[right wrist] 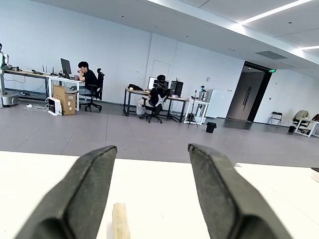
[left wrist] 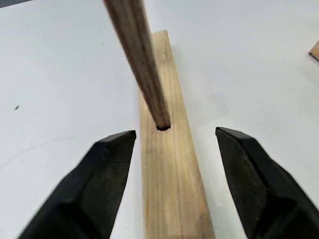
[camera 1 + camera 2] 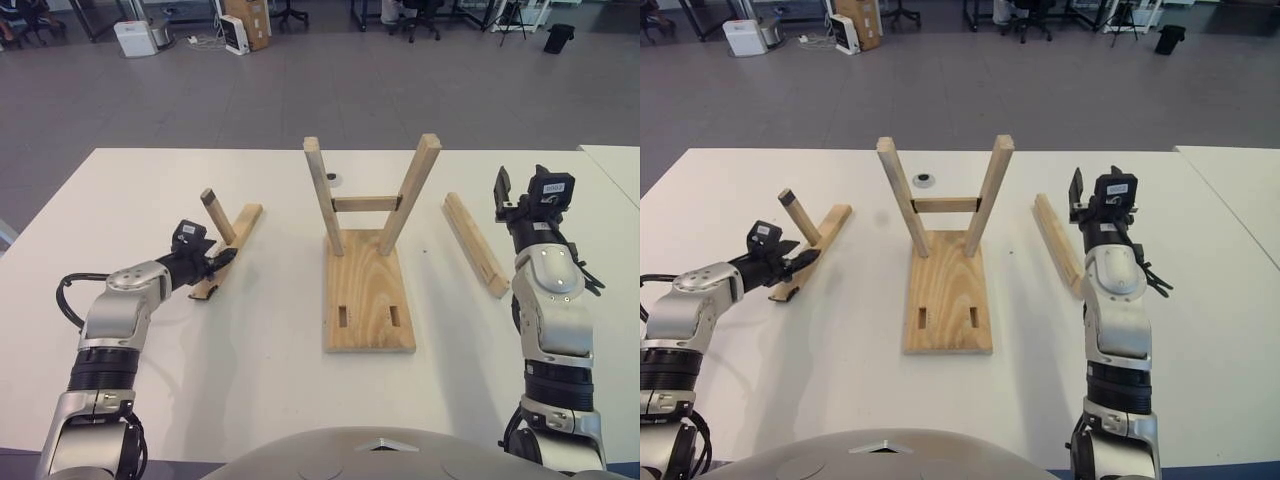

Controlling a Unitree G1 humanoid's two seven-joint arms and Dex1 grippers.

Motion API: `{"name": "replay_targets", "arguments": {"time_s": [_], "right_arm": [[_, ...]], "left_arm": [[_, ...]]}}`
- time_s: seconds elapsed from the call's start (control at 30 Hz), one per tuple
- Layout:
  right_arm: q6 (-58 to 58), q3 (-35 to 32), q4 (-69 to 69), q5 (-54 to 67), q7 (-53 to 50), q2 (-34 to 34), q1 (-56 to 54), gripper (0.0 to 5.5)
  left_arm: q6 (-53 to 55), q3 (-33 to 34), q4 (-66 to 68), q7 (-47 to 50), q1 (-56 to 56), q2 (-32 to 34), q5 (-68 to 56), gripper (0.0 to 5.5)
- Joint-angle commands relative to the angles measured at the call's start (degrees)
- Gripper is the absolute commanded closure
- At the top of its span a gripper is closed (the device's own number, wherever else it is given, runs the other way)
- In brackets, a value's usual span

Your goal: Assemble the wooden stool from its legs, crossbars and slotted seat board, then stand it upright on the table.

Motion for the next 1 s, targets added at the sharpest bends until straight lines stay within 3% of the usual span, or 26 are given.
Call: {"name": "replay_targets", "arguments": {"time_s": [0.03, 0.23, 0.57, 0.7, 0.87, 1.0], "right_arm": [[1.04, 0.02, -0.99, -0.73, -0.18, -0.12, 0.11, 2.82], [1.19, 0.41, -1.10, -0.89, -0.26, 0.28, 0.29, 2.82], [1.07, 0.40, -0.89, -1.55, -0.62, 1.00, -0.09, 2.82], [1.07, -0.02, -0.20, -1.72, -1.14, 1.33, -0.52, 2.82], [4.60, -4.94, 1.05, 5.82, -1.22, 3.23, -3.67, 2.82], [10.63, -12.12, -1.81, 24.02, 3.47, 3.44, -9.80, 2.82]], "left_arm": [[1.58, 0.33, -1.20, 1.52, 1.14, 0.12, 1.05, 1.91], [-0.13, -1.57, 0.20, 2.17, 2.52, 0.92, 4.79, 1.76], [-0.76, 0.43, 3.54, 0.74, 1.49, 0.31, 3.56, 3.33], [-1.60, 1.15, 4.61, 0.87, -0.93, -0.62, 2.87, 3.46], [-5.85, 10.90, 6.87, 3.51, -9.36, -7.01, -6.23, 3.47], [-3.92, 16.56, 5.97, 1.12, -18.40, -9.63, -16.88, 3.47]]}}
